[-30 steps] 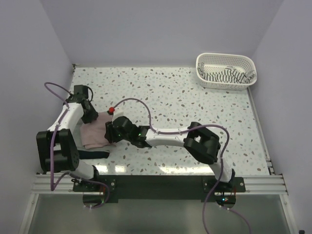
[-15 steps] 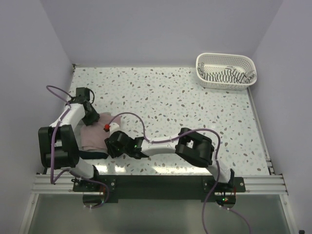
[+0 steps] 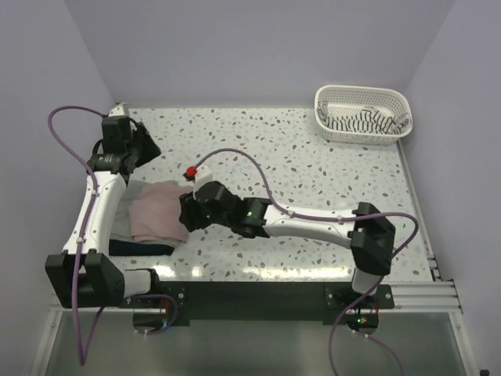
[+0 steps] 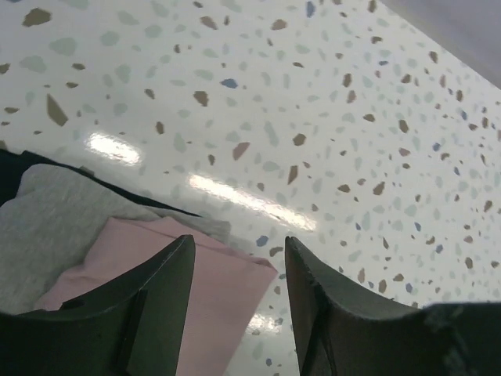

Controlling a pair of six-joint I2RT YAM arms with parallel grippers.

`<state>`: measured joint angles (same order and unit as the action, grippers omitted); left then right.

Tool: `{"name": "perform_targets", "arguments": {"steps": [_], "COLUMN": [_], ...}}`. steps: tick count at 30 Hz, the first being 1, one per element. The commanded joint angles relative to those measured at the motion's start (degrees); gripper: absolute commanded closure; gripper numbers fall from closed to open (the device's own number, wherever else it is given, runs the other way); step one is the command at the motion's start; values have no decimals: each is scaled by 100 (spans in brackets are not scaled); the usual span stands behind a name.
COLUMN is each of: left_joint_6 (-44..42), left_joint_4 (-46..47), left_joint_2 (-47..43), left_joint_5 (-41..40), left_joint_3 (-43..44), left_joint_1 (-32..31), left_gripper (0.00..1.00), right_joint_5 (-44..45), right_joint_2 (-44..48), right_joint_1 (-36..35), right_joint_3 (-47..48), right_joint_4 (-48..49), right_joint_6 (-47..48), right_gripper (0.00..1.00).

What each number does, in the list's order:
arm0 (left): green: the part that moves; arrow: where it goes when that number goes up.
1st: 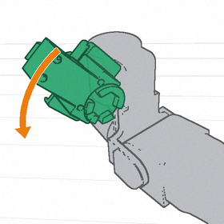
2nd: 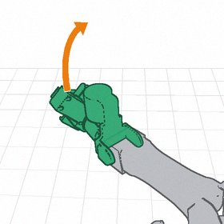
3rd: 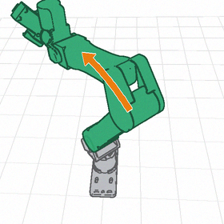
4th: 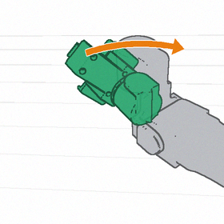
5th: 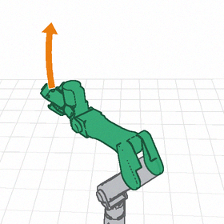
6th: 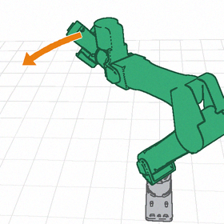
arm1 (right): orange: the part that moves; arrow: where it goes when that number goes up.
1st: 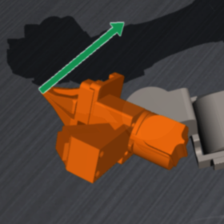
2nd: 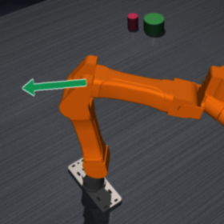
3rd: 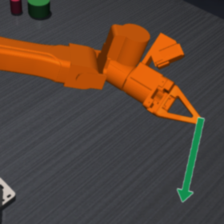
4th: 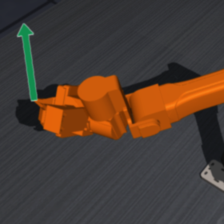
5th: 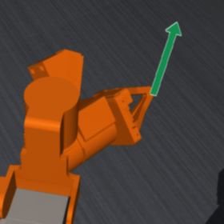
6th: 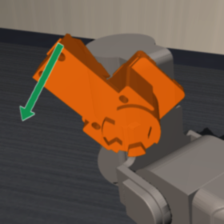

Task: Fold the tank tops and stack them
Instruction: Neatly place the folded tank top to the corner

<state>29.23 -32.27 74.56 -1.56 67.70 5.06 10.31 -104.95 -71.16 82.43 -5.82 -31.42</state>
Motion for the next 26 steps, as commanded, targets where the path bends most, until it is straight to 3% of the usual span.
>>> {"name": "perform_targets", "arguments": {"steps": [1,5,9,14,20,26], "left_joint_6": [-225,-102,73,284,416,347], "left_joint_4": [203,519,923,1530,2137,2374], "left_joint_2": [-432,-785,-935,-829,-838,-768], "left_joint_5": [306,175,-369,-933,-1118,-829], "left_joint_3": [182,-90,-503,-1083,-1655,-1848], "left_joint_1": [-740,-1890,-3131,-4712,-5427,-5481], "left_gripper": [45,44,44,44,44,44], "right_joint_5": [358,830,1726,2186,2563,3020], "right_joint_2": [904,2046,3224,4411,5001,5090], "right_joint_1": [382,856,919,919,911,919], "right_joint_3": [-358,-1375,-2116,-2828,-3469,-3533], "right_joint_4": [-550,-770,-1096,-1640,-1922,-2124], "right_joint_6": [92,-40,-66,-347,-760,-936], "right_gripper": [49,47,41,37,34,28]}}
